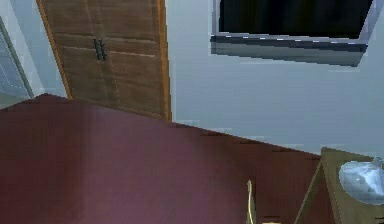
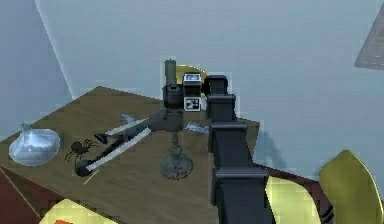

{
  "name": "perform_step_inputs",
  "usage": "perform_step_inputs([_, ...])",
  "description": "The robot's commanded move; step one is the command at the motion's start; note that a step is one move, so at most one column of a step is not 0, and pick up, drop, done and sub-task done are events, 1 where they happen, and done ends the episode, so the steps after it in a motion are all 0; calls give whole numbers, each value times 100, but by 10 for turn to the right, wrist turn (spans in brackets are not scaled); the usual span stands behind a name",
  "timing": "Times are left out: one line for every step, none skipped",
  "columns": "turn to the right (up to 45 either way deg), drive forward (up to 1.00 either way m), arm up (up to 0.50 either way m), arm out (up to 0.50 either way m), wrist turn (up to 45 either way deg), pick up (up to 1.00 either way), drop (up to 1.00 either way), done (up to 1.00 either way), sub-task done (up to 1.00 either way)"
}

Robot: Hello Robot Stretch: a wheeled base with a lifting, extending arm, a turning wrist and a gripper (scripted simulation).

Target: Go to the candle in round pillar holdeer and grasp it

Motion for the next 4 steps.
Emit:
perform_step_inputs([0,0,0,0,450,0,0,0,0])
perform_step_inputs([0,0,0,0,330,0,0,0,0])
perform_step_inputs([0,0,0,0,0,100,0,0,0])
perform_step_inputs([0,0,4,0,0,0,0,0,0])
